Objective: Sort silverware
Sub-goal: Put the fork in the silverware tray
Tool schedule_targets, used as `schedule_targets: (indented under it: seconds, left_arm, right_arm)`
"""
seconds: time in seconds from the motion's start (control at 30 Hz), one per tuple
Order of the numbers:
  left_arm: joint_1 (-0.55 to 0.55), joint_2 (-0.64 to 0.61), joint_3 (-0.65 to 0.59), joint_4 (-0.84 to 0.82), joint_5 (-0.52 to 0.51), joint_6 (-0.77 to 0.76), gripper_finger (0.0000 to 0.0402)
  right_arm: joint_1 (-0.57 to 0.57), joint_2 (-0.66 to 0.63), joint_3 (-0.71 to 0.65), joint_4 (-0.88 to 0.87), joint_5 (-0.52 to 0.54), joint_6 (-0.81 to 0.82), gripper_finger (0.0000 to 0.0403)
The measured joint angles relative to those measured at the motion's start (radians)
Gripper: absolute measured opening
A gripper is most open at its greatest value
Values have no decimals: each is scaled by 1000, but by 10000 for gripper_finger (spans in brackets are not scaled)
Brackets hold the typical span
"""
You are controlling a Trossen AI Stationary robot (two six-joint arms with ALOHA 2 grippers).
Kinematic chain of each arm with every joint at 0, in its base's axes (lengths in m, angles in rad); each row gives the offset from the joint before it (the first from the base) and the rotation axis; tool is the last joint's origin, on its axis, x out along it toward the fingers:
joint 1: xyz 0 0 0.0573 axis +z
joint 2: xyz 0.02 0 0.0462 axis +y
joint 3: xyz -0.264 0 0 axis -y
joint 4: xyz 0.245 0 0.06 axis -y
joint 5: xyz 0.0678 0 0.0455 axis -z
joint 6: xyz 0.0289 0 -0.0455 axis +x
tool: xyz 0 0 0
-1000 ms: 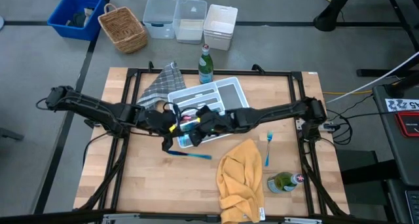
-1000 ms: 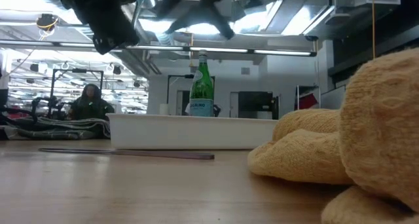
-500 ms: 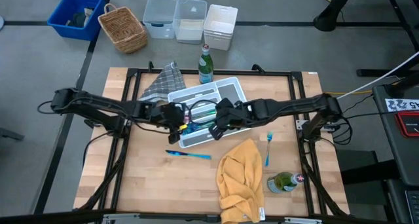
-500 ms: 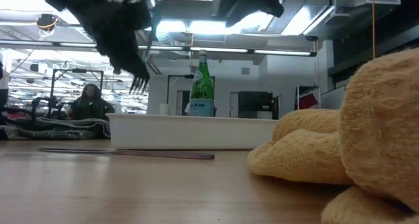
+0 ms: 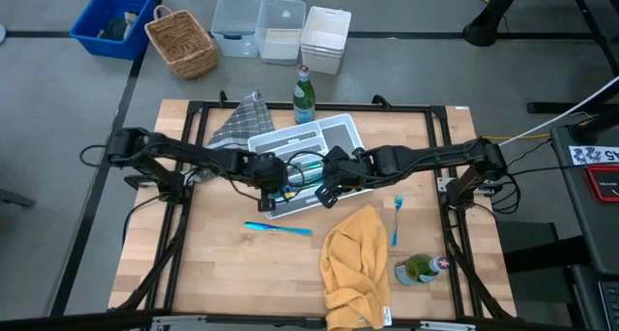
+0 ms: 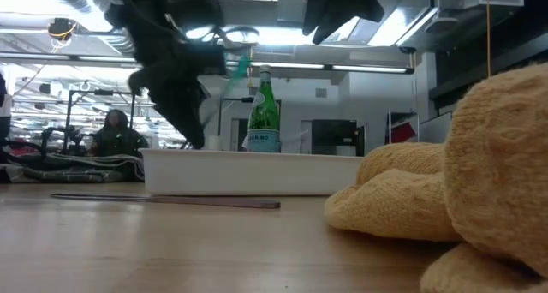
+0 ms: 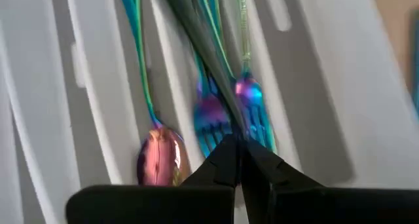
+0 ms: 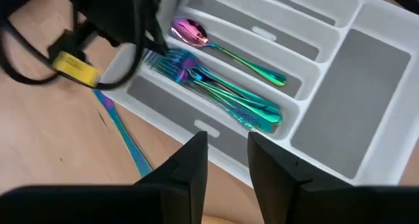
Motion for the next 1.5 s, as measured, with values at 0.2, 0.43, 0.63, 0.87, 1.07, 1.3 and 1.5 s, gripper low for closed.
schedule_targets:
  seconds: [0.2, 0.43, 0.63, 0.87, 1.07, 1.3, 1.5]
  left_arm:
    - [1, 94, 57, -2, 3, 28, 1]
    - [11, 102, 67, -17, 5, 31, 11]
    - [12, 104, 66, -18, 2, 32, 8]
    - [12, 104, 66, -13, 2, 26, 15]
    - [12, 104, 66, -12, 1, -25, 28]
    - [12, 104, 66, -11, 0, -76, 51]
    - [12, 101, 66, -12, 0, -92, 77]
  right_arm:
    - [0, 0, 0, -28, -1, -19, 111]
    - [0, 0, 0, -51, -1, -20, 111]
    - [0, 0, 0, -51, -1, -48, 111]
    - [0, 1, 0, -51, -2, -68, 111]
    - [0, 1, 0, -51, -46, -70, 111]
    - [0, 1, 0, -83, -126, -68, 111]
    - [0, 2, -1, -107, -180, -67, 111]
